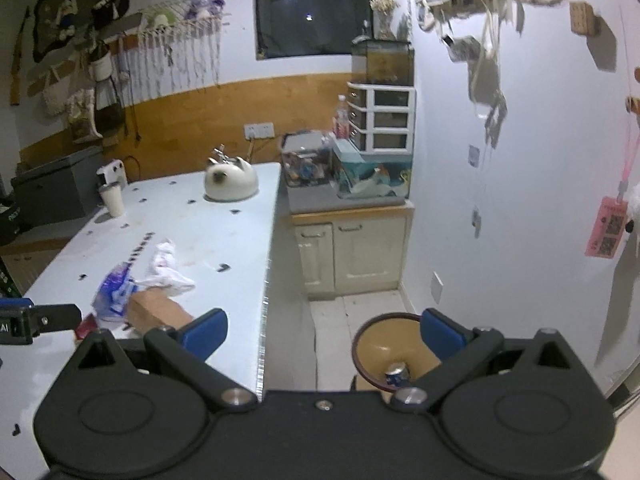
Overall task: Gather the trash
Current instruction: 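Withdraw both tools from the wastebasket back toward the table, then grasp the red snack box with the left tool while the right tool grasps the brown paper bag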
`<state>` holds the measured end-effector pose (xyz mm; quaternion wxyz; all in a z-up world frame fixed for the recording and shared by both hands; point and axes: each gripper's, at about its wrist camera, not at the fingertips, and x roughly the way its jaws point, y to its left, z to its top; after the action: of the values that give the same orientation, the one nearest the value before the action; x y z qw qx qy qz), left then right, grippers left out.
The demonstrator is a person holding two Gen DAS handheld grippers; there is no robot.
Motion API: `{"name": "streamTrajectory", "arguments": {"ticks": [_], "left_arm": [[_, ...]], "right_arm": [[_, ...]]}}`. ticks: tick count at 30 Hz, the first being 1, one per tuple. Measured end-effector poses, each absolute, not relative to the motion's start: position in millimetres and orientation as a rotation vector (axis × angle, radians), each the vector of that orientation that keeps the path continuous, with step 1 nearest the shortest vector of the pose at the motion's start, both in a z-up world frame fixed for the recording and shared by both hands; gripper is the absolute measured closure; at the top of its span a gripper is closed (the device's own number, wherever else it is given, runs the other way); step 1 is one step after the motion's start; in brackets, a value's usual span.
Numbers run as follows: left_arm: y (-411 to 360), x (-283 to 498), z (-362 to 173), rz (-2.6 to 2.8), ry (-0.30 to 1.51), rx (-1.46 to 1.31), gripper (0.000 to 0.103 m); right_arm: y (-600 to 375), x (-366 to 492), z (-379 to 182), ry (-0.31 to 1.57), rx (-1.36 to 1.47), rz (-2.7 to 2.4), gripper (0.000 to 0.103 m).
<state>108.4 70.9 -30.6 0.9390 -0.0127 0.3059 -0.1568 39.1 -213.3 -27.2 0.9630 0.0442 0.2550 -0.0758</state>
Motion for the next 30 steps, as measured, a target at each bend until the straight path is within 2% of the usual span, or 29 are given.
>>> {"name": "streamTrajectory", "arguments": {"ticks": [12,30], "left_arm": [[123,105,-16,-0.224,0.581,-0.068,0.0],[153,164,-35,0.009,0.631,-0.14,0.0]], "right_arm": [[-154,48,-4,0.455,0.058,-0.064,0.0],[-115,161,-26,0.504,-0.018,0.205,0.0]]}}
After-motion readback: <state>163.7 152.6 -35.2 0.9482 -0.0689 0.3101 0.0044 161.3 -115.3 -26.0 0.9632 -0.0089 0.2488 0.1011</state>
